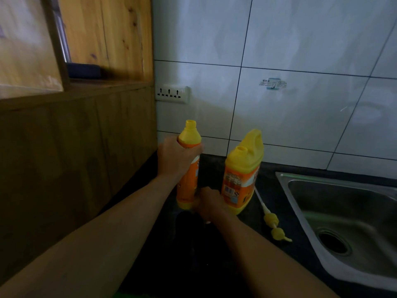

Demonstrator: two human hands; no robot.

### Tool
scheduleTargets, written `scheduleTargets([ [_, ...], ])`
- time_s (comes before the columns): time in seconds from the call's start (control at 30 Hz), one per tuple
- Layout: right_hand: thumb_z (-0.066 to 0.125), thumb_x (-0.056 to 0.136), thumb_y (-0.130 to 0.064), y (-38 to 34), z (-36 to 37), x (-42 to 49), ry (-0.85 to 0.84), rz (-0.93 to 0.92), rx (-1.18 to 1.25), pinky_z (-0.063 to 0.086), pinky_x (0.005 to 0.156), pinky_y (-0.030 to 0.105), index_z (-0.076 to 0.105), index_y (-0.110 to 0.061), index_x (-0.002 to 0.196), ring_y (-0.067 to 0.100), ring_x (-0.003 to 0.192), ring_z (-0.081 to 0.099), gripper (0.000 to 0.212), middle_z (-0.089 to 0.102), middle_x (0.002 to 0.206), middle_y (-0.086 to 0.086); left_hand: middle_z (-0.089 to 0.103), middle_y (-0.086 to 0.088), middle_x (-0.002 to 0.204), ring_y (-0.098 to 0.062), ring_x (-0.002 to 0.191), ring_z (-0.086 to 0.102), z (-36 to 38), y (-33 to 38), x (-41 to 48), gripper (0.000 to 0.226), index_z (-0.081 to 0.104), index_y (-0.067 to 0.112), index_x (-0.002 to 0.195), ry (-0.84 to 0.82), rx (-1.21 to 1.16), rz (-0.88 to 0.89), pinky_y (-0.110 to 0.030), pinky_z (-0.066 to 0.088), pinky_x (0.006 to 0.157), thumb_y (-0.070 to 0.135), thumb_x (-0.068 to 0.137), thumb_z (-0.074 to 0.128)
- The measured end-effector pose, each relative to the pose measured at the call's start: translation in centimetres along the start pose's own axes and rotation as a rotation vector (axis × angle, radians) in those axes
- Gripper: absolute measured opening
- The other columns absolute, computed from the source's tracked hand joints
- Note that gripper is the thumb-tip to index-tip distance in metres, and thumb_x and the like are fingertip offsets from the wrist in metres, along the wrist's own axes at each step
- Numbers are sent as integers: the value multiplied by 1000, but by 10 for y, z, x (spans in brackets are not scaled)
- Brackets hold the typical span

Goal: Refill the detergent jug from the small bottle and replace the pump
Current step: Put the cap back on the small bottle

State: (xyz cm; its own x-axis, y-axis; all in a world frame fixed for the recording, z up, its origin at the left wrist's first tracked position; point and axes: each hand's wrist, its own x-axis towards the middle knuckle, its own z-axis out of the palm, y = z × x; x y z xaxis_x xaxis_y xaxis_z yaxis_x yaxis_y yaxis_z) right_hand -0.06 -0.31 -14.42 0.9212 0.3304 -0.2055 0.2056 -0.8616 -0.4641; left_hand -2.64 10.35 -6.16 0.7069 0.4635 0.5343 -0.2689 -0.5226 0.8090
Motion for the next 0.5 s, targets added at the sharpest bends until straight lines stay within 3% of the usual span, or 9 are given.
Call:
scheduleTargets([
  [0.1,65,85,-13,-1,-15,-5,30,26,23,53,61,32,42,-7,125,29,91,65,46,57,116,17,70,-13,80,-25,74,67,0,2,1,35,66,2,80,20,-8,-17,-45,57,70,31,69,81],
  [0.2,62,85,-12,-5,-28,-12,216,-15,36,40,57,31,47,-6,92,29,89,59,18,59,101,16,69,-10,78,-23,72,66,3,6,-5,30,65,5,76,24,8,-7,-40,57,69,30,69,81],
  [0.3,61,85,-8,-11,-40,-16,389,-53,174,43,63,33,40,-11,71,30,89,57,26,50,80,8,68,-11,79,-25,73,66,6,5,-13,34,63,5,78,28,-3,-34,-43,57,70,33,69,80],
  [0.4,59,89,-7,-25,-53,-22,422,-115,273,53,75,42,52,-3,88,33,93,61,8,61,96,19,67,-16,84,-30,79,65,9,4,-17,40,62,0,87,41,-20,-64,-48,55,73,33,71,79],
  [0.5,56,90,-5,-34,-62,-26,445,-128,244,53,72,39,44,-10,71,34,92,62,23,65,99,22,66,-16,90,-30,85,63,10,8,-19,44,60,0,92,53,3,-44,-43,54,76,33,71,79],
])
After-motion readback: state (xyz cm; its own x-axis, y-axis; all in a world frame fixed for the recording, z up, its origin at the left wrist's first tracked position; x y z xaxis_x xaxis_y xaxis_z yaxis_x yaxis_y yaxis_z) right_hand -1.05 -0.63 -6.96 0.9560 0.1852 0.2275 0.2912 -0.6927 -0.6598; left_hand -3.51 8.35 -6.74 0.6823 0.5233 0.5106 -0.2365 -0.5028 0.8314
